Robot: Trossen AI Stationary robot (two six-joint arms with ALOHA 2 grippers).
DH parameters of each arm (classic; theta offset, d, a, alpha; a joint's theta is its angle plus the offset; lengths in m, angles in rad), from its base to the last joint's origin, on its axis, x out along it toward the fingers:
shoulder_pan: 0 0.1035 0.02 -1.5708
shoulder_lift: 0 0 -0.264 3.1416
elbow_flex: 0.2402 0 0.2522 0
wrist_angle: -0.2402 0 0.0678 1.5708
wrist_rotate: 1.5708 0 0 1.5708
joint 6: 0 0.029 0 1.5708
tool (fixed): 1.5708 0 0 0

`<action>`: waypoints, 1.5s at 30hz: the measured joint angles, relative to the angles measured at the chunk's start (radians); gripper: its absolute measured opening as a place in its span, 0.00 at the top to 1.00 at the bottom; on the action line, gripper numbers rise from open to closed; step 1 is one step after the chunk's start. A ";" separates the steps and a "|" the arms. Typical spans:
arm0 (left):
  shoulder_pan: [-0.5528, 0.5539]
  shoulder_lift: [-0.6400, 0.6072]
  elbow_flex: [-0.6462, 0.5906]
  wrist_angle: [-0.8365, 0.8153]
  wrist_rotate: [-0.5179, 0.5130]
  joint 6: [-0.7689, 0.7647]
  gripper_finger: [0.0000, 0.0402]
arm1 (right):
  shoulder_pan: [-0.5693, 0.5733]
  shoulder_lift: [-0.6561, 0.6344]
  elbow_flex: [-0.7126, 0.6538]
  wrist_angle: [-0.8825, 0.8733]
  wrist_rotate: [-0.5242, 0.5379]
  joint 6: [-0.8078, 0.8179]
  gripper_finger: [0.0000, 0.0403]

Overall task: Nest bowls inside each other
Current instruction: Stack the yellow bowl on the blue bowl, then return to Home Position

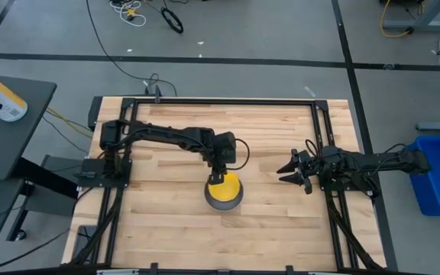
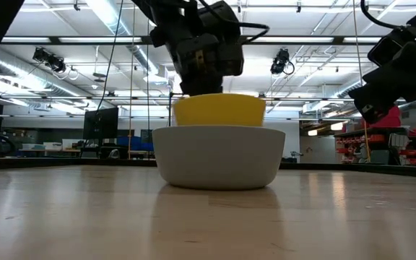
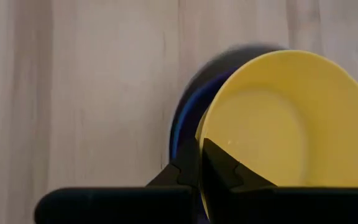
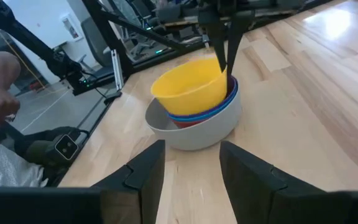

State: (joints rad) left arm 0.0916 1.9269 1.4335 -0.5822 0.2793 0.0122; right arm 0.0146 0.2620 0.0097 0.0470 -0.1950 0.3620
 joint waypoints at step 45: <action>-0.031 -0.594 -0.030 -0.081 -0.176 0.158 0.44 | 0.000 0.000 0.000 0.104 -0.028 -0.063 0.60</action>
State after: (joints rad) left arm 0.0602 1.3330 1.4036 -0.6627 0.1033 0.1697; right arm 0.0143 0.2615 0.0097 0.1509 -0.2233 0.2985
